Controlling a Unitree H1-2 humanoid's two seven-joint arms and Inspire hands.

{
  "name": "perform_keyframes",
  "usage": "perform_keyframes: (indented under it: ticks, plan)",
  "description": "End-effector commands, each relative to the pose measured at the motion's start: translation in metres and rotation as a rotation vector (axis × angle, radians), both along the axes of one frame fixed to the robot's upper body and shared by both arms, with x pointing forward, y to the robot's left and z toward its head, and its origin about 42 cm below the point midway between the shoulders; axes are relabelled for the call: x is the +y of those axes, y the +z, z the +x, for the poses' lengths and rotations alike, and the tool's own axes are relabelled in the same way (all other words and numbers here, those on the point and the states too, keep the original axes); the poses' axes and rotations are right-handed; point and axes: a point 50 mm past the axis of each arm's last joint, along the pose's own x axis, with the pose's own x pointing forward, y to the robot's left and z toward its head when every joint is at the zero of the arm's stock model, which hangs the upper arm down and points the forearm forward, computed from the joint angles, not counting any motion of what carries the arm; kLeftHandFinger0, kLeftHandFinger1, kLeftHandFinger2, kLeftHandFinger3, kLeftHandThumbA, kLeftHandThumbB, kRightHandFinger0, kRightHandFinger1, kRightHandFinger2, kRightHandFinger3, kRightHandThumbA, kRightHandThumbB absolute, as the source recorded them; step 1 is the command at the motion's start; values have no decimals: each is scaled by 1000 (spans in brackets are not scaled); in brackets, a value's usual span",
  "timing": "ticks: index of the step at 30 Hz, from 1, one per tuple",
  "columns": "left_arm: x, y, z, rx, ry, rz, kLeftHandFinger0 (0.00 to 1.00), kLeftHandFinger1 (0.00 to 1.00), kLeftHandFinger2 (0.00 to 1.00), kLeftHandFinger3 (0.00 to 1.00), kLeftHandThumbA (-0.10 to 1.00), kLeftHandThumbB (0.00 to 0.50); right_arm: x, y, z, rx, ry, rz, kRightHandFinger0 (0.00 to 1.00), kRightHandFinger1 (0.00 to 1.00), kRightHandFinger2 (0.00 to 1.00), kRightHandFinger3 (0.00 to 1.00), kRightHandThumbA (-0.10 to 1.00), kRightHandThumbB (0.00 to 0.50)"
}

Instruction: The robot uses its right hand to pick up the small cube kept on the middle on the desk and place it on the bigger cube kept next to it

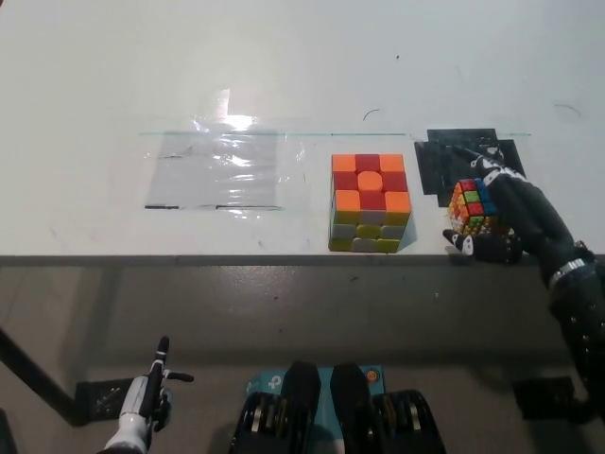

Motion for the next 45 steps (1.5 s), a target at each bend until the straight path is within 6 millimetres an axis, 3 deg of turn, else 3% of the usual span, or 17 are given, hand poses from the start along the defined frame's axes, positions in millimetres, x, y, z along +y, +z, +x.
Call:
perform_keyframes:
  ticks: [1, 4, 11, 18, 24, 26, 28, 29, 31, 34, 36, 37, 38, 39, 41, 43, 45]
  plan:
    - [4, 13, 15, -58, -12, 17, 0, 0, 0, 0, 1000, 500, 5, 23, 12, -127, 35, -15, 1000, 1000, 1000, 1000, 752, 463]
    - [4, 12, 14, -54, -10, 21, 0, 0, 1, 0, 1000, 500, 2, 17, 16, -135, 29, -63, 1000, 1000, 1000, 1000, 696, 452]
    - [5, 21, 25, -83, 2, -2, 0, 0, 0, 0, 1000, 500, -18, 31, 26, -183, 17, -75, 1000, 1000, 1000, 1000, 648, 431]
    - [4, 25, 31, -87, -16, 13, 0, 0, 0, 0, 1000, 500, -19, 2, 28, -119, 16, -79, 1000, 1000, 1000, 1000, 704, 455]
    - [5, 26, 32, -91, -26, 27, 0, 0, 0, 0, 1000, 500, -20, -8, 31, -96, 12, -90, 1000, 1000, 1000, 1000, 576, 426]
    - [5, 27, 32, -94, -22, 13, 0, 0, 0, 0, 1000, 500, -21, -9, 31, -63, 42, -150, 1000, 1000, 1000, 1000, 532, 361]
    - [6, 31, 38, -104, -26, 23, 0, 0, 2, 0, 1000, 500, -21, -7, 33, -43, 53, -212, 1000, 1000, 1000, 1000, 569, 365]
    - [5, 32, 39, -105, -27, 24, 0, 0, 0, 0, 1000, 500, -22, -6, 32, -44, 53, -215, 987, 1000, 1000, 1000, 569, 362]
    - [5, 33, 40, -107, -32, 32, 0, 0, 0, 0, 1000, 500, -19, -9, 32, -13, 78, -213, 676, 1000, 1000, 1000, 515, 389]
    - [5, 35, 44, -113, -32, 12, 0, 0, 0, 0, 1000, 500, -18, -11, 32, -9, 92, -223, 618, 1000, 1000, 1000, 462, 362]
    - [4, 37, 45, -116, -31, 39, 0, 0, 0, 0, 1000, 500, -18, -13, 33, -16, 102, -240, 627, 895, 1000, 1000, 443, 335]
    - [4, 38, 46, -118, -32, 34, 0, 0, 0, 0, 1000, 500, -18, -14, 33, -20, 99, -249, 593, 766, 1000, 1000, 407, 281]
    - [5, 38, 46, -117, -35, 32, 0, 0, 0, 0, 1000, 500, -18, -16, 33, -26, 96, -244, 468, 559, 826, 1000, 335, 222]
    - [5, 40, 49, -120, -38, 39, 0, 0, 0, 0, 1000, 500, -18, -16, 34, -32, 91, -232, 386, 447, 709, 1000, 304, 227]
    - [5, 40, 49, -121, -44, 43, 0, 0, 0, 0, 1000, 500, -18, -18, 34, -75, 97, -245, 85, 88, 345, 1000, 116, 102]
    - [5, 40, 49, -121, -42, 43, 0, 0, 0, 0, 1000, 500, -17, -19, 34, -117, 108, -279, 0, 0, 174, 1000, -83, 62]
    - [5, 41, 50, -123, -42, 44, 0, 0, 2, 0, 1000, 500, -17, -20, 35, -146, 117, -290, 0, 0, 95, 1000, -100, 11]
